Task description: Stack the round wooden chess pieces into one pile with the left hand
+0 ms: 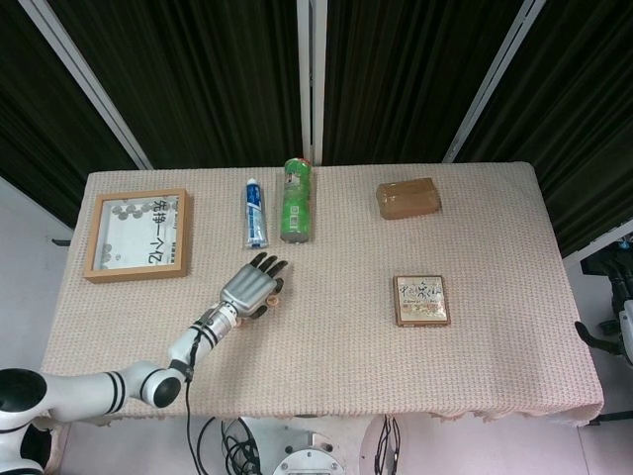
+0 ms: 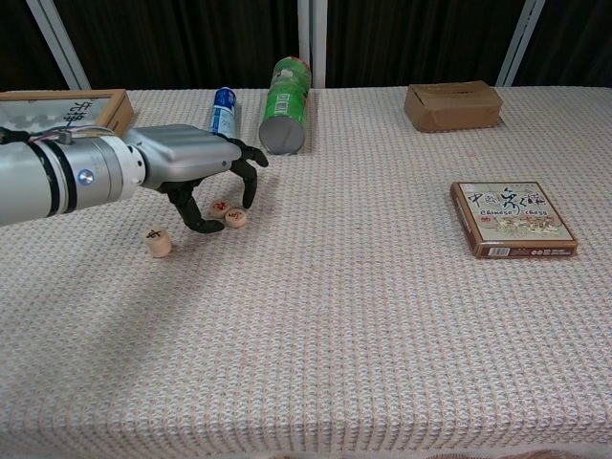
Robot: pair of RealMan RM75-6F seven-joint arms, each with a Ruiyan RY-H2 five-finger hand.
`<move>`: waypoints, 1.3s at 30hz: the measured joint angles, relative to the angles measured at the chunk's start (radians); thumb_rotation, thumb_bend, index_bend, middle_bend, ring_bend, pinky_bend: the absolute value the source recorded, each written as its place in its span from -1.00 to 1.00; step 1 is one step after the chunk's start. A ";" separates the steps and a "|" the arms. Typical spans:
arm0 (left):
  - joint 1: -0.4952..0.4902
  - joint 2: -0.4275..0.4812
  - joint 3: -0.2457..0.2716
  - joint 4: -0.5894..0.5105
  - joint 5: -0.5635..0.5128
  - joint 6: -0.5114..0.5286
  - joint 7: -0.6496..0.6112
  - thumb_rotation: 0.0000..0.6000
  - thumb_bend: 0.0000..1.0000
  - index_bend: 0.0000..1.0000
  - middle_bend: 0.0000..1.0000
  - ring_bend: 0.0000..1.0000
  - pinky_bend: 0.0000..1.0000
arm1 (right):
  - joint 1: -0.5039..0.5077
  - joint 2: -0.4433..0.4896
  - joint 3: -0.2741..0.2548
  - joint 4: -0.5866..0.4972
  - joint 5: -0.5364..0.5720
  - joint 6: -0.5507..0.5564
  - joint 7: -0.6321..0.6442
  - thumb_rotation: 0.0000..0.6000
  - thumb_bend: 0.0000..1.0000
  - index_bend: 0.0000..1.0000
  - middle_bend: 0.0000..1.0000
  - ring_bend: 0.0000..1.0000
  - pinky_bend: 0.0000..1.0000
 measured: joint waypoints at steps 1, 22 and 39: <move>0.000 -0.001 0.001 0.000 0.003 0.002 -0.002 1.00 -0.38 -0.18 -0.92 -1.00 -1.00 | 0.000 0.000 0.000 0.000 0.001 0.000 -0.001 1.00 -0.56 -1.00 -1.00 -1.00 -1.00; 0.015 -0.044 0.022 0.077 0.113 0.023 -0.112 1.00 -0.38 -0.06 -0.87 -1.00 -1.00 | 0.001 -0.004 -0.002 0.006 0.008 -0.013 -0.006 1.00 -0.53 -1.00 -1.00 -1.00 -1.00; 0.032 -0.022 0.007 0.031 0.174 0.070 -0.155 1.00 -0.39 0.01 -0.80 -1.00 -1.00 | 0.002 -0.004 -0.006 -0.006 -0.001 -0.013 -0.020 1.00 -0.53 -1.00 -1.00 -1.00 -1.00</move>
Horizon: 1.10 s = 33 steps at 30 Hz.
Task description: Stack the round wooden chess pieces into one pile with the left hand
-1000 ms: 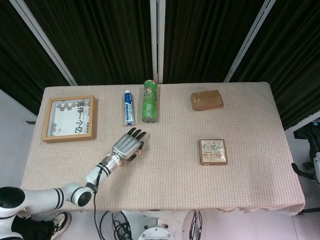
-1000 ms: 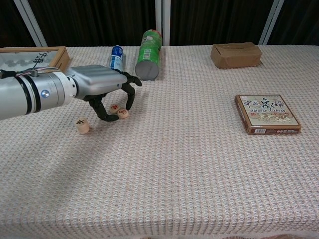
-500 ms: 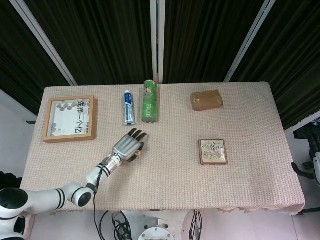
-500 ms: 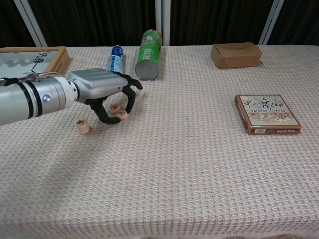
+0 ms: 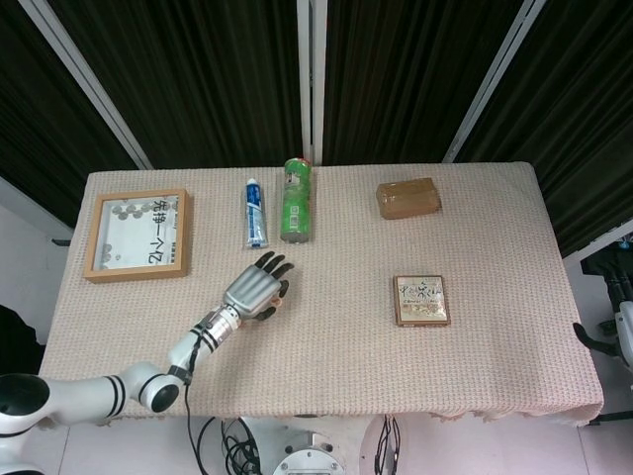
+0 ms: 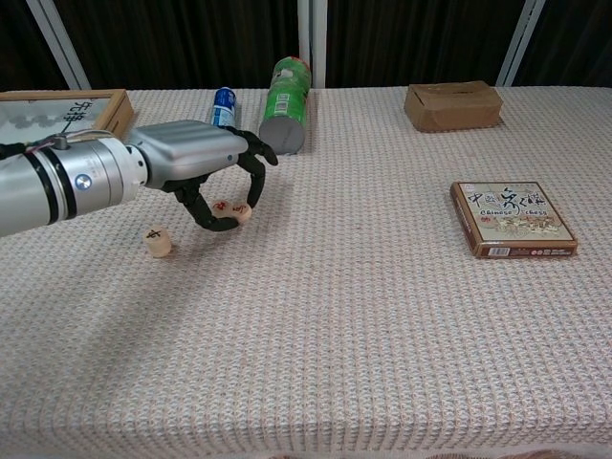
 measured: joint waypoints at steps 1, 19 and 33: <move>0.001 0.006 -0.002 -0.013 0.001 0.003 0.002 1.00 -0.39 0.01 -0.80 -1.00 -1.00 | 0.000 -0.001 -0.001 -0.001 -0.001 0.000 -0.002 1.00 -0.53 -1.00 -1.00 -1.00 -1.00; -0.011 0.215 0.017 -0.374 -0.295 0.018 0.270 1.00 -0.38 0.01 -0.80 -1.00 -1.00 | 0.015 -0.002 -0.001 -0.041 -0.009 -0.004 -0.045 1.00 -0.53 -1.00 -1.00 -1.00 -1.00; 0.013 0.277 0.086 -0.456 -0.353 0.104 0.292 1.00 -0.38 0.01 -0.80 -1.00 -1.00 | 0.024 0.008 0.000 -0.072 -0.009 -0.005 -0.073 1.00 -0.53 -1.00 -1.00 -1.00 -1.00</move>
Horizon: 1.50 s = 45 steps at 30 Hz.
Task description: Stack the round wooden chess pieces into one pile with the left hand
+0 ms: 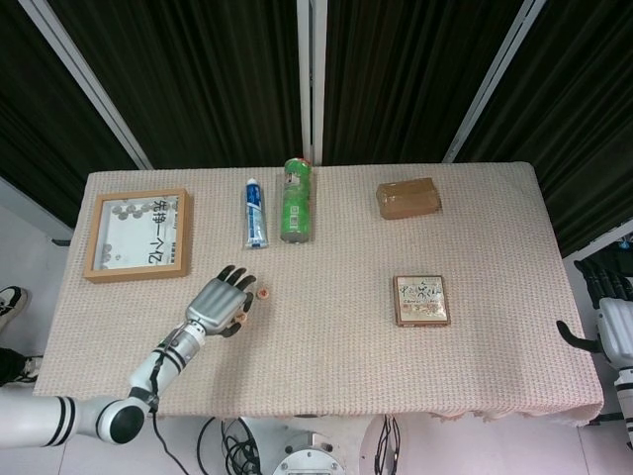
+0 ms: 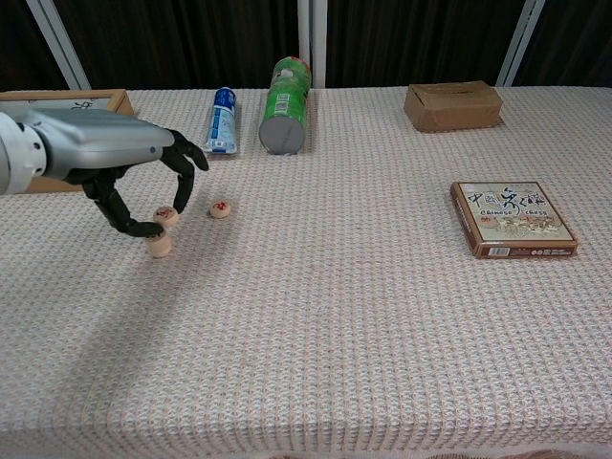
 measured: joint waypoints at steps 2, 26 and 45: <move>0.008 -0.001 0.008 0.002 0.004 0.001 -0.011 1.00 -0.38 0.01 -0.80 -1.00 -1.00 | 0.002 -0.001 -0.001 -0.001 0.001 -0.003 -0.005 1.00 -0.53 -1.00 -1.00 -1.00 -1.00; 0.047 -0.024 0.023 0.061 0.078 0.000 -0.085 1.00 -0.38 -0.10 -0.80 -1.00 -1.00 | 0.003 0.003 -0.005 -0.009 0.018 -0.007 -0.020 1.00 -0.53 -1.00 -1.00 -1.00 -1.00; 0.058 0.012 0.007 0.005 0.100 0.035 -0.079 1.00 -0.38 -0.28 -0.82 -1.00 -1.00 | 0.005 0.003 -0.007 -0.007 0.023 -0.012 -0.020 1.00 -0.53 -1.00 -1.00 -1.00 -1.00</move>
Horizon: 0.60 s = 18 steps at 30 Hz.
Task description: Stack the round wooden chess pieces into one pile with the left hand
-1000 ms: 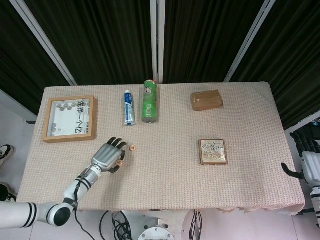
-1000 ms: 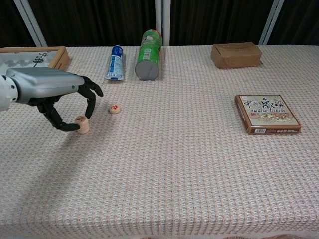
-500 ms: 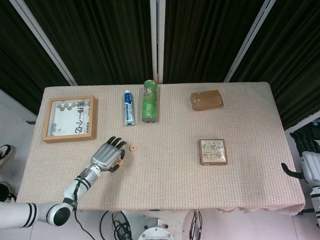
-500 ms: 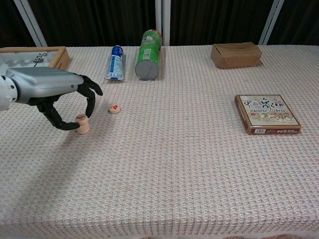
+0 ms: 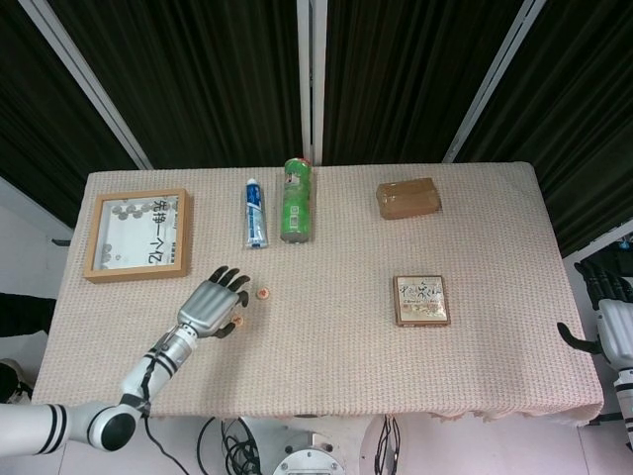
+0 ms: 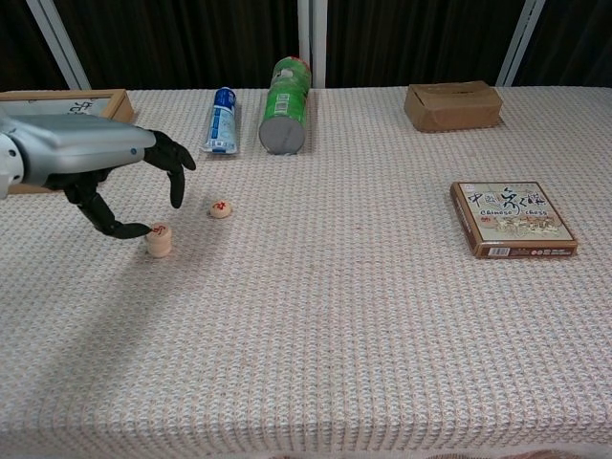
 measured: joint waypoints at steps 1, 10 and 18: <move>0.000 0.007 -0.003 -0.012 0.004 0.005 0.003 1.00 -0.38 -0.28 -0.82 -1.00 -1.00 | 0.000 0.000 0.000 0.001 0.000 0.000 0.001 1.00 -0.53 -1.00 -1.00 -1.00 -1.00; -0.052 0.038 -0.065 -0.079 -0.027 0.009 0.054 1.00 -0.39 -0.27 -0.82 -1.00 -1.00 | -0.001 -0.005 -0.002 0.011 -0.005 -0.001 0.015 1.00 -0.53 -1.00 -1.00 -1.00 -1.00; -0.175 -0.024 -0.110 0.037 -0.202 -0.089 0.118 1.00 -0.46 -0.26 -0.81 -1.00 -1.00 | -0.003 -0.003 -0.002 0.018 -0.010 0.000 0.032 1.00 -0.53 -1.00 -1.00 -1.00 -1.00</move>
